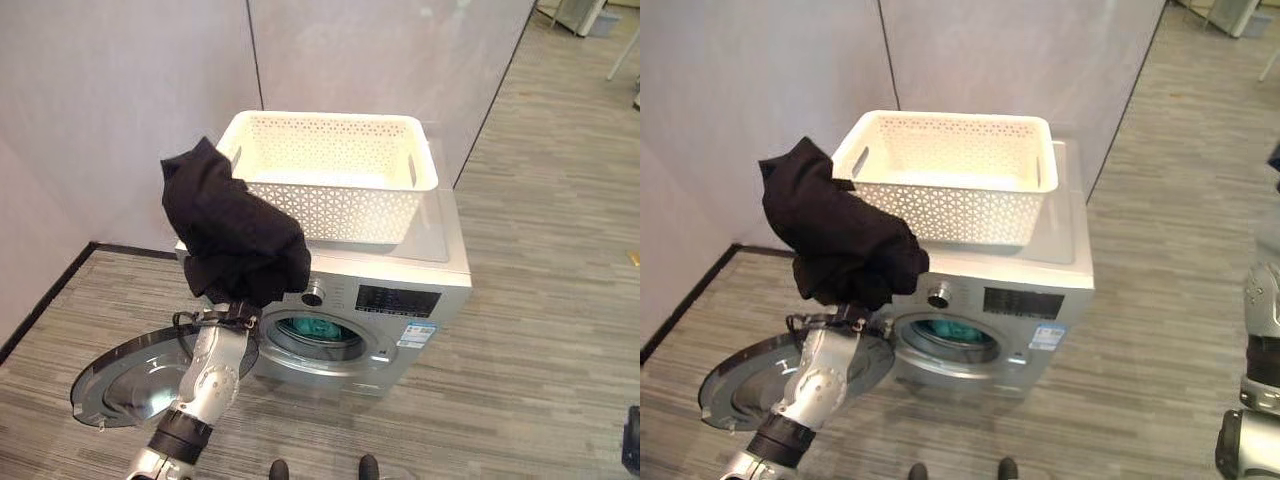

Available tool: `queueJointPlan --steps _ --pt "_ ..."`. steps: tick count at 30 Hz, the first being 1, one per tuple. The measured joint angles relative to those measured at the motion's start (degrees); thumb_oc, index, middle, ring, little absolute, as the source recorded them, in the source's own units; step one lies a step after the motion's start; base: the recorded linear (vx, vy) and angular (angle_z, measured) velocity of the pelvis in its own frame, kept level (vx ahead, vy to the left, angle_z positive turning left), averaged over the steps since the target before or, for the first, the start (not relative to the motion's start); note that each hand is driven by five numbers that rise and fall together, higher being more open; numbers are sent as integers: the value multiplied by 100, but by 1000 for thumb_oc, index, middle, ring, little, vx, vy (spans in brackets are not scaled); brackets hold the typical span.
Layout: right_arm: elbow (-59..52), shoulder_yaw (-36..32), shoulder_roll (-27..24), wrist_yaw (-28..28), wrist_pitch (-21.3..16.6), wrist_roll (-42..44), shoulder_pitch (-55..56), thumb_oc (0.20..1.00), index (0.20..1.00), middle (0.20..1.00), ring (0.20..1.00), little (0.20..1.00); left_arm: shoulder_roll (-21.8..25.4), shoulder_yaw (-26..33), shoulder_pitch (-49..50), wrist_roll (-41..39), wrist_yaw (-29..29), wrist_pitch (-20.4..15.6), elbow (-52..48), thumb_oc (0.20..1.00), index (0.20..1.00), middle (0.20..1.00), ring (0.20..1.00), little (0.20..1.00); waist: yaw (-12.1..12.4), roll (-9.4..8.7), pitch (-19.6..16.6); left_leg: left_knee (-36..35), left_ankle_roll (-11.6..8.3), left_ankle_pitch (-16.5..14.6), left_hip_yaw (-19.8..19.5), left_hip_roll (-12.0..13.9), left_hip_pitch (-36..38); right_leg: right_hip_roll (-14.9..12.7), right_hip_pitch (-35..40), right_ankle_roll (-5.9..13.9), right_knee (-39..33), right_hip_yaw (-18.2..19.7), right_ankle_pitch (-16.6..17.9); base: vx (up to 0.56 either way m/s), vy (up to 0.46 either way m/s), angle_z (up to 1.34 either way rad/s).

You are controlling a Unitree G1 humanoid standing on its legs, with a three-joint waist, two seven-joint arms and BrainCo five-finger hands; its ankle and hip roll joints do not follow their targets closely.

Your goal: Grab the laundry basket,head to the washer,open it,put in the laundry and shut it.

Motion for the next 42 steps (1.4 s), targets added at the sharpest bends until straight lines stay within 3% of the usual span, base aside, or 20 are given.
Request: queueJointPlan --steps 3,6,7,10,13,14,16,17,19,24,29,33,37,38,42 --pt "738 -711 288 -504 53 -664 1202 1000 1000 1000 1000 1000 93 147 250 71 -249 134 -125 200 200 200 200 200 -73 -18 22 -1 18 -15 -3 16 7 -3 14 -1 0 4 -26 -1 0 1" --pt "1510 -1047 869 -681 514 -879 2041 1000 1000 1000 1000 1000 89 437 655 77 -379 179 -111 200 200 200 200 200 -122 20 61 -9 37 -36 26 17 31 3 -2 -2 0 85 -30 7 -4 -13" --pt "2068 -953 1281 -678 657 -861 2410 1000 1000 1000 1000 1000 72 509 882 74 -422 179 -8 200 200 200 200 200 -125 69 83 -10 33 -62 62 19 50 5 -3 -5 1 115 -32 -17 -9 -9" --pt "3234 -861 1760 -609 832 -731 2571 1000 1000 1000 1000 1000 32 496 970 75 -470 262 340 200 200 200 200 200 -138 120 128 -9 27 -85 117 23 55 1 -20 2 1 138 -25 2 1 -10" --pt "4351 -659 2125 -339 935 -166 2686 1000 1000 1000 1000 1000 -167 509 1330 20 -615 402 521 200 200 200 200 200 -132 296 173 -21 24 -100 155 12 75 -8 -19 7 -1 183 -25 6 3 -6" --pt "5690 -467 2264 -151 840 254 2468 1000 1000 1000 1000 1000 -188 358 1479 3 -747 444 665 200 200 200 200 200 -89 307 185 -29 23 -101 153 28 74 5 -20 6 -37 198 -28 0 0 0" --pt "6153 -338 2415 -19 971 563 2448 1000 1000 1000 1000 1000 -170 252 1597 -3 -798 551 749 200 200 200 200 200 -41 338 202 -10 21 -99 155 33 63 14 -40 4 -26 207 -27 0 0 0" --pt "7000 173 2429 365 996 747 2422 1000 1000 1000 1000 1000 -154 110 1646 -19 -866 598 869 200 200 200 200 200 31 361 234 -11 20 -100 159 36 64 13 -44 5 -44 220 -26 32 -9 -2" --pt "7427 478 2711 768 1231 938 2473 1000 1000 1000 1000 1000 -161 28 1805 -177 -958 645 898 200 200 200 200 200 66 371 249 -32 -2 -118 155 37 60 13 -43 2 -44 217 -28 0 0 0" --pt "7707 1306 3069 1449 1729 517 2553 1000 1000 1000 1000 1000 -152 31 1944 -153 -1105 732 1339 200 200 200 200 200 77 334 291 -10 14 -108 144 44 46 22 -51 -5 -5 201 -33 -9 -4 0" --pt "7193 2143 3057 1701 1832 -209 2507 1000 1000 1000 1000 1000 -127 -106 1921 320 -1246 781 2231 200 200 200 200 200 122 256 400 124 10 -97 147 53 -328 31 -511 -30 283 225 -87 -114 -19 -2" --pt "6696 2446 3010 1782 1755 -628 2077 1000 1000 1000 1000 1000 -116 -408 1693 808 -1232 834 2965 200 200 200 200 200 191 26 937 93 -16 56 50 74 -575 61 -885 -59 600 148 -126 -97 -7 8" --pt "5965 2629 2957 1649 1681 -722 1872 1000 1000 1000 1000 1000 -124 -504 1362 1020 -1060 814 3350 200 200 200 200 200 197 -158 1256 492 -19 37 6 27 -1206 3 -1809 -110 1673 132 -550 -101 -8 12" --pt "5567 2738 2902 1618 1610 -849 1812 1000 1000 1000 1000 1000 -103 -521 1140 1026 -1002 814 3357 200 200 200 200 200 204 -227 1521 911 -23 -111 -2 -45 -1524 -96 -2190 -153 2213 152 -790 -75 8 9" --pt "5246 2879 2861 1495 1555 -1104 1391 1000 1000 1000 1000 1000 -129 -722 368 1160 -747 758 3331 200 200 200 200 200 204 -298 1956 1888 -62 -478 -65 -176 -2189 -217 -2894 -222 3331 209 -1273 -77 18 14"
